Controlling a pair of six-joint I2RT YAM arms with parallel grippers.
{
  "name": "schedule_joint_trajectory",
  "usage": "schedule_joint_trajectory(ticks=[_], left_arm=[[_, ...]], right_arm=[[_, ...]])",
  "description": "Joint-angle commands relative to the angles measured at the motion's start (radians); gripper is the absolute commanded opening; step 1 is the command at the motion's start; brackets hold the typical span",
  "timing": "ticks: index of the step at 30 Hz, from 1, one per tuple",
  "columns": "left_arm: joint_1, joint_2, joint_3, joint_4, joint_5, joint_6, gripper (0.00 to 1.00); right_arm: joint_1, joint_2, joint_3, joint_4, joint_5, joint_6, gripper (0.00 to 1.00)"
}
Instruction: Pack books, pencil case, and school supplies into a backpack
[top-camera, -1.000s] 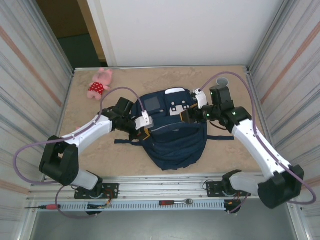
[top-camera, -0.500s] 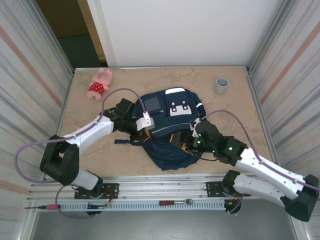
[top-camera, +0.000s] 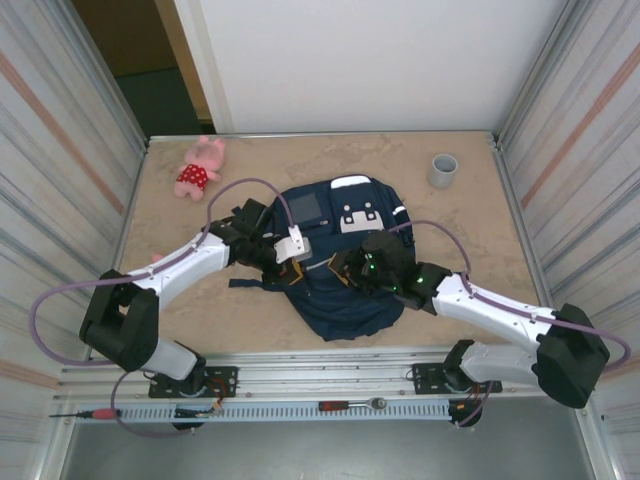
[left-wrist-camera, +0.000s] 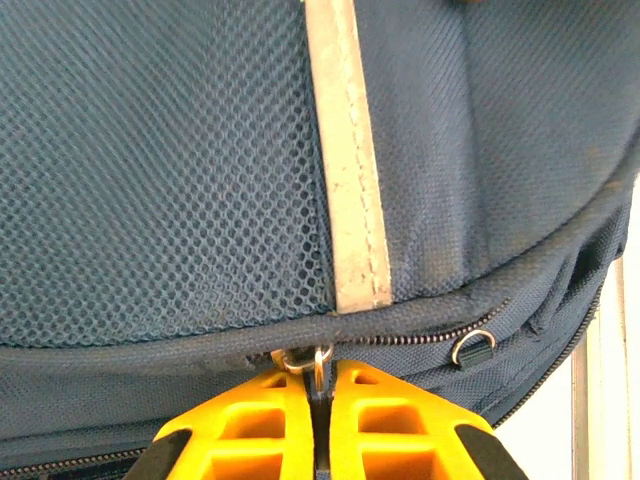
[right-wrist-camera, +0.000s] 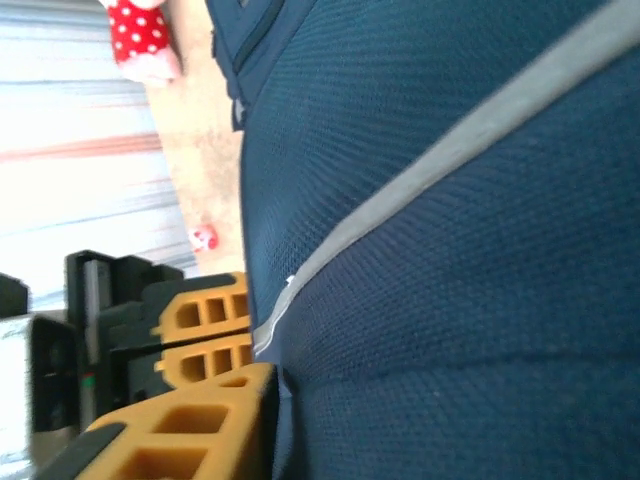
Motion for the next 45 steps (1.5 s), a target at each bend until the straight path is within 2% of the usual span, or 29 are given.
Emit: schedule_joint_trajectory(ticks=[1, 5, 8, 11, 15, 18, 20, 23, 28, 32, 37, 45], left_arm=[[-0.027, -0.045, -0.019, -0.007, 0.057, -0.025, 0.0], [-0.057, -0.06, -0.029, -0.006, 0.071, -0.06, 0.0], [-0.086, -0.073, -0.028, -0.041, 0.147, -0.035, 0.01], [-0.106, -0.082, -0.034, -0.03, 0.175, -0.075, 0.02], [-0.168, -0.089, -0.033, 0.054, 0.149, -0.166, 0.03], [-0.21, -0.086, -0.022, 0.112, 0.106, -0.21, 0.13], [-0.211, -0.098, -0.024, 0.151, 0.1, -0.233, 0.25], [-0.212, -0.128, -0.024, 0.129, 0.13, -0.156, 0.42], [-0.21, -0.222, -0.053, 0.109, 0.038, -0.001, 0.6], [-0.201, -0.29, -0.119, 0.214, -0.044, 0.085, 0.67], [-0.116, -0.29, -0.175, 0.36, 0.02, 0.14, 0.76], [-0.095, -0.175, -0.149, 0.406, 0.044, 0.22, 0.74]], right_arm=[[-0.013, 0.034, -0.038, 0.071, 0.054, 0.024, 0.14], [-0.025, 0.099, -0.025, 0.143, 0.043, 0.003, 0.09], [-0.033, 0.148, 0.015, 0.178, 0.027, -0.033, 0.07], [-0.059, 0.185, 0.046, 0.219, -0.004, -0.069, 0.07], [-0.087, 0.236, 0.081, 0.259, -0.077, -0.113, 0.06], [-0.117, 0.25, 0.101, 0.249, -0.181, -0.169, 0.06], [-0.155, 0.237, 0.126, 0.154, -0.272, -0.255, 0.06], [-0.214, 0.194, 0.165, -0.027, -0.362, -0.434, 0.06], [-0.352, 0.156, 0.249, -0.277, -0.58, -0.706, 0.07], [-0.419, 0.196, 0.336, -0.427, -0.696, -0.864, 0.08], [-0.464, 0.254, 0.443, -0.57, -0.717, -1.023, 0.07], [-0.485, 0.303, 0.479, -0.592, -0.747, -1.073, 0.06]])
